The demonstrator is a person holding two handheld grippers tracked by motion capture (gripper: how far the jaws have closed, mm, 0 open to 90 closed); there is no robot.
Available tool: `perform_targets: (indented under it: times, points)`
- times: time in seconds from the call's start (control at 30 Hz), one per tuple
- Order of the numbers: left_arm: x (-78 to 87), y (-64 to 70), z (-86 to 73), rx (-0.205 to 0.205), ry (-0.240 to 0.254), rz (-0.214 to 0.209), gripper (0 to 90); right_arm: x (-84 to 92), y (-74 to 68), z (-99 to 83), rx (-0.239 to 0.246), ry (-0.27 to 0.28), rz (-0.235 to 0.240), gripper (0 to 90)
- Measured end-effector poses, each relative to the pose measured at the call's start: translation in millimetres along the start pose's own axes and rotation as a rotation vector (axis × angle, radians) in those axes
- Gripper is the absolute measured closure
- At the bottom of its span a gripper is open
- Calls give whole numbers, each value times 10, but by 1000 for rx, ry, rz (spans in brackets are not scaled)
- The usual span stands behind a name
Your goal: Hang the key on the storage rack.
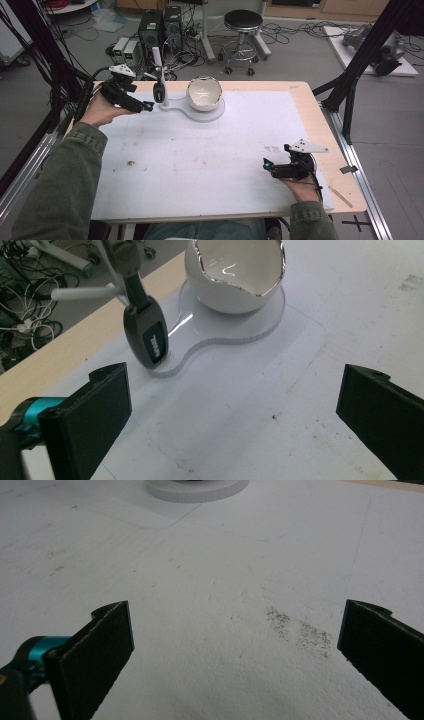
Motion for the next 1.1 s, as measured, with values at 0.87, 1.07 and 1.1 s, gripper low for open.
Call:
perform_targets:
  times: [0.87,1.07,1.1]
  points:
    - [212,283,-826,74,111,8,17,-23,-5,3,-1,1,23,4]
    - [288,383,-1063,76,120,44,17,-54,-13,9,6,-2,36,4]
    - [292,395,-1102,82,123,51,17,-59,-14,11,5,-3,38,4]
Point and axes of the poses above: each handheld gripper's, and its own axes: x roughly backward along the jaws, z roughly out of its top, y roughly to its right, the point moved 3 cm from there along -x, roughly forward along the jaws, and after that the axes turned 10 degrees about z, right-handed, at the moved point
